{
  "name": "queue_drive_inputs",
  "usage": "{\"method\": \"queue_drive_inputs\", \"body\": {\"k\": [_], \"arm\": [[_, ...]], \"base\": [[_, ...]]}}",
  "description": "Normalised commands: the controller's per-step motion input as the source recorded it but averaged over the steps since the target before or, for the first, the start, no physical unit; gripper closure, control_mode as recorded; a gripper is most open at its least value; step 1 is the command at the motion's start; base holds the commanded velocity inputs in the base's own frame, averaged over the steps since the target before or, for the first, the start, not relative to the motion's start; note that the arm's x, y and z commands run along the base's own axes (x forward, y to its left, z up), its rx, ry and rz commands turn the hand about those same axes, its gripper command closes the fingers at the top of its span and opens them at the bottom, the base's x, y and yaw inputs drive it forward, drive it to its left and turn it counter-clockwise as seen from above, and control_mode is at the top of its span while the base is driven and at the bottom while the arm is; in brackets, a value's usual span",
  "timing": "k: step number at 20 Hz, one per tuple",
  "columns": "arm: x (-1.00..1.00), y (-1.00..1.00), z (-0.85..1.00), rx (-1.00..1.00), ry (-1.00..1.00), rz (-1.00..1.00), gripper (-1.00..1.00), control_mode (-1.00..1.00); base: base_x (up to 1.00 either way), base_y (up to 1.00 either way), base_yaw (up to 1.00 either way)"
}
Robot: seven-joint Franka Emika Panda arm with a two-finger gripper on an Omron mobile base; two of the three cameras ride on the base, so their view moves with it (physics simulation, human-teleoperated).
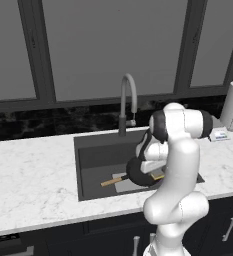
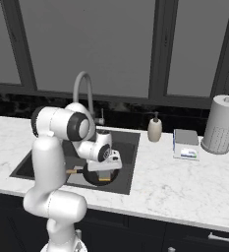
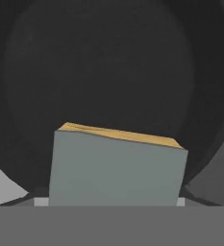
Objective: Pick the pan and sponge and place them into the sink. Then turn on the water.
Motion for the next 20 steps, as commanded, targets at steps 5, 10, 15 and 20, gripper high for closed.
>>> {"method": "queue_drive_inputs", "body": {"k": [5, 10, 15, 20], "arm": [[0.11, 0.01, -0.19, 0.00, -0.03, 0.00, 1.00, -1.00], [0.17, 0.06, -0.24, 0.00, -0.03, 0.00, 1.00, -1.00], [0.04, 0.07, -0.05, 0.00, -0.07, 0.00, -1.00, -1.00], [0.00, 0.07, 0.00, 0.00, -0.06, 0.00, -1.00, -1.00]], "base": [[0.00, 0.00, 0.00], [0.00, 0.00, 0.00], [0.00, 0.00, 0.00], [0.00, 0.00, 0.00]]}}
